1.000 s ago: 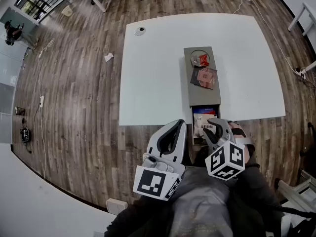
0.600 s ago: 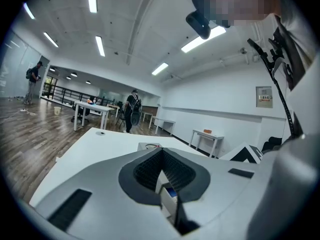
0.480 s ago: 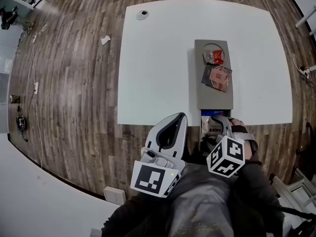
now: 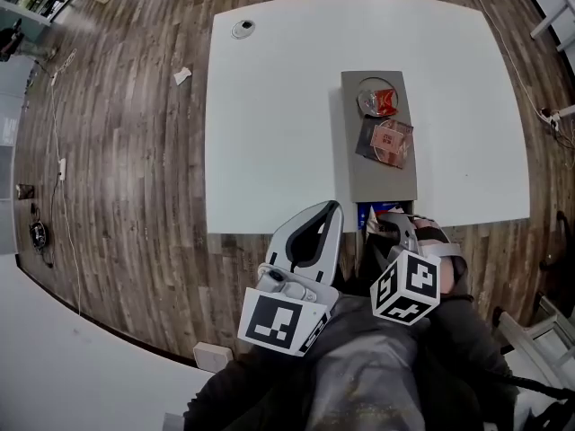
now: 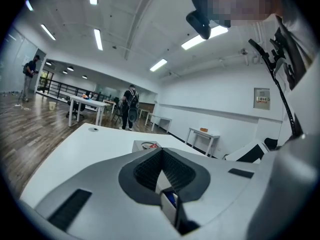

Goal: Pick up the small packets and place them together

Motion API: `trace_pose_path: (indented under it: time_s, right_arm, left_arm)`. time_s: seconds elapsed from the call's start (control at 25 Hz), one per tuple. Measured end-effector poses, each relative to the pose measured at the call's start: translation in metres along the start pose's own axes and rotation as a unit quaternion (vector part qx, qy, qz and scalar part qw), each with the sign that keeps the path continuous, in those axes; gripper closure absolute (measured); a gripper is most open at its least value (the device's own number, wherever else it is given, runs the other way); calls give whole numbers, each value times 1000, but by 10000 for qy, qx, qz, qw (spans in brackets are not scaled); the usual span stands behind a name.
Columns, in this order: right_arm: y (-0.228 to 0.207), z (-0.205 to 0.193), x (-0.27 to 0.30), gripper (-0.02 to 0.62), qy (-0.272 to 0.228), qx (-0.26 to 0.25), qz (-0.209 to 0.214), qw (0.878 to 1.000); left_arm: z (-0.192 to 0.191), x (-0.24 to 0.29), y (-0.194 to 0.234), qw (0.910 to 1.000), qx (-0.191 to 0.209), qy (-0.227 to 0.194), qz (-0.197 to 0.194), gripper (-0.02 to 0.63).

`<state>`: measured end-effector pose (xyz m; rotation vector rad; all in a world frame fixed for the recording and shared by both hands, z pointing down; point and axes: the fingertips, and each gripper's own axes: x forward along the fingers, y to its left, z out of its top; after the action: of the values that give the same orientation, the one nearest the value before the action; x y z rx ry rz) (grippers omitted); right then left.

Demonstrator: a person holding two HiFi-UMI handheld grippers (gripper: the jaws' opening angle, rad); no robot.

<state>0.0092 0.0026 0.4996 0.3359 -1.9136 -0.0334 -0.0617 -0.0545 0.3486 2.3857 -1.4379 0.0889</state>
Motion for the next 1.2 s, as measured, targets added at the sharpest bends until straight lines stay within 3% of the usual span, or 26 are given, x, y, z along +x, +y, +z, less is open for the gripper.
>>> trace_pose_path:
  time_s: [0.4,0.64,0.88,1.2]
  right_arm:
    - [-1,15,-55,469,-773,160,-552,9953]
    - [9,13,-77,469,-970,154,-786,9921]
    - [-5,22,-90,468,-1119,172,-999,9885]
    - [-64,44,-101,468,-1271,224,-1334,9826]
  left_arm:
    - [28,-22,-46,9983,441,-360,-126,603]
    - [32,-43,-74,9970,577,-477,-174,603]
    - [40,-45,-70,9965,632,-534,-127,603]
    - [64,-15,-46,9961,654,-582,-139,603]
